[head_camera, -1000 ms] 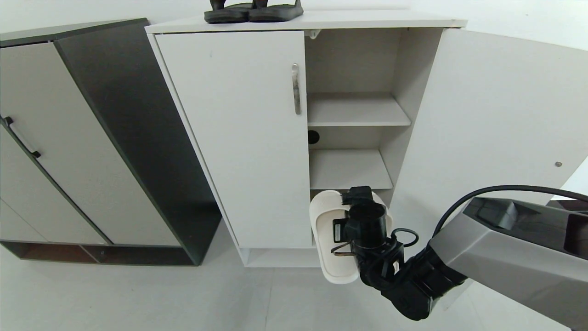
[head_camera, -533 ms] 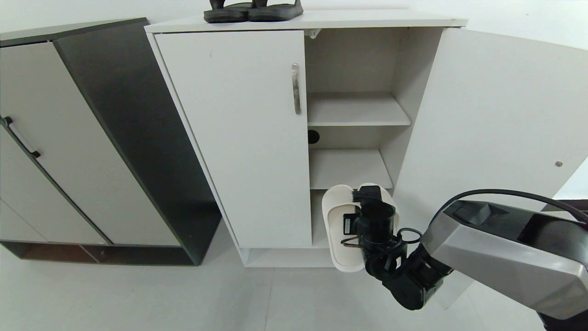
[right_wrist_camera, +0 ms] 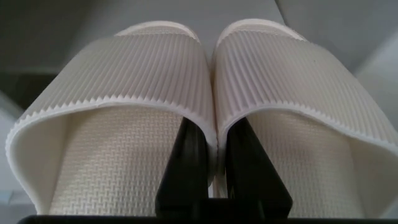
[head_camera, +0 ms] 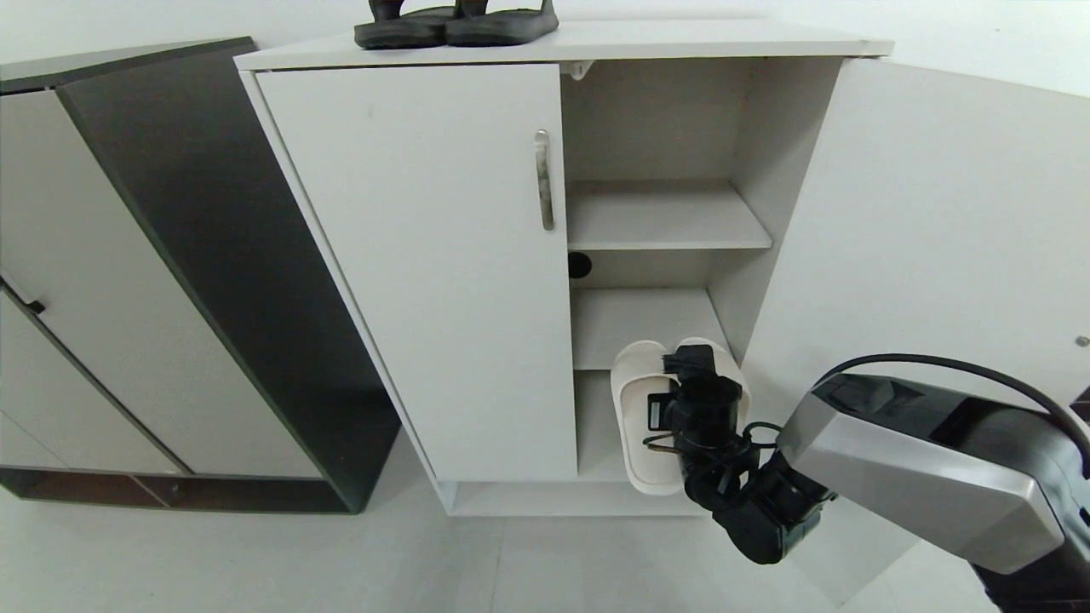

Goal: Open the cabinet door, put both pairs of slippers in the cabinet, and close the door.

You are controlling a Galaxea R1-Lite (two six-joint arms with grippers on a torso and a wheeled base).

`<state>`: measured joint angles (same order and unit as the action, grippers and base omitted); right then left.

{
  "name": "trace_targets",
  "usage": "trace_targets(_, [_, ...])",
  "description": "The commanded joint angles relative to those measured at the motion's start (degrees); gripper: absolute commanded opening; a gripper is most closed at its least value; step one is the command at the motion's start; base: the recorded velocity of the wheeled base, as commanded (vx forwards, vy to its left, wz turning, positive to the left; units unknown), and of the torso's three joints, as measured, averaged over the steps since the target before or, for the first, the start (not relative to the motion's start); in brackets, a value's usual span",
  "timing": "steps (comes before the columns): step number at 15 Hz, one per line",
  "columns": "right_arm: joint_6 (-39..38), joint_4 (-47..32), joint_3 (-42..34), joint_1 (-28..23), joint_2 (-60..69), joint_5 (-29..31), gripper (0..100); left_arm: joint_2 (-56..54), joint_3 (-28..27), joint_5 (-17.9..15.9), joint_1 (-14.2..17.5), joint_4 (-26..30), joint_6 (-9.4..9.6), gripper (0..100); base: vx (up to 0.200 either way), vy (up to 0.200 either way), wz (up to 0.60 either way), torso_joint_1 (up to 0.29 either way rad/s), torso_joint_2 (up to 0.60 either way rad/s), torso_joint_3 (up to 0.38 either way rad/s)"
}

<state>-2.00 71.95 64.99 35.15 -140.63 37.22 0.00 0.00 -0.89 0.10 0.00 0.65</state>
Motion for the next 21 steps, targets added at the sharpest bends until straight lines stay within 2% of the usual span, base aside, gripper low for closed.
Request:
trace_targets(1, [-0.02, -0.05, 0.49, 0.01, -0.61, -0.04, 0, 0.09, 0.00, 0.01, -0.01, 0.00, -0.03, 0, 0.200, 0.000, 0.00, 0.007, 0.00, -0.002])
trace_targets(5, [-0.11, 1.00, 1.72, -0.08, -0.79, -1.45, 0, 0.09, 0.00, -0.08, -0.01, 0.00, -0.12, 0, 0.200, 0.000, 0.00, 0.002, 0.00, 0.001])
trace_targets(10, [-0.37, -3.39, 8.05, 0.19, -2.37, -1.97, 0, 0.09, 0.00, -0.08, -0.01, 0.00, -0.12, 0, 0.000, 0.000, 0.00, 0.000, 0.00, 0.000])
trace_targets(12, [-0.64, -8.32, 16.66, -0.08, -4.56, -2.06, 0, 0.09, 0.00, -0.08, -0.01, 0.00, -0.21, 0, 0.000, 0.000, 0.00, 0.000, 0.00, 0.000])
trace_targets(17, [-0.55, -19.21, 32.48, -2.71, -9.66, -2.94, 0, 0.09, 0.00, 0.01, -0.01, 0.00, -0.21, 0, 0.000, 0.000, 0.00, 0.000, 0.00, 0.000])
trace_targets(21, [-0.46, -23.78, 41.45, -4.56, -13.18, -3.29, 0, 0.09, 0.00, -0.08, -0.01, 0.00, -0.21, 0, 0.000, 0.000, 0.00, 0.000, 0.00, 0.000])
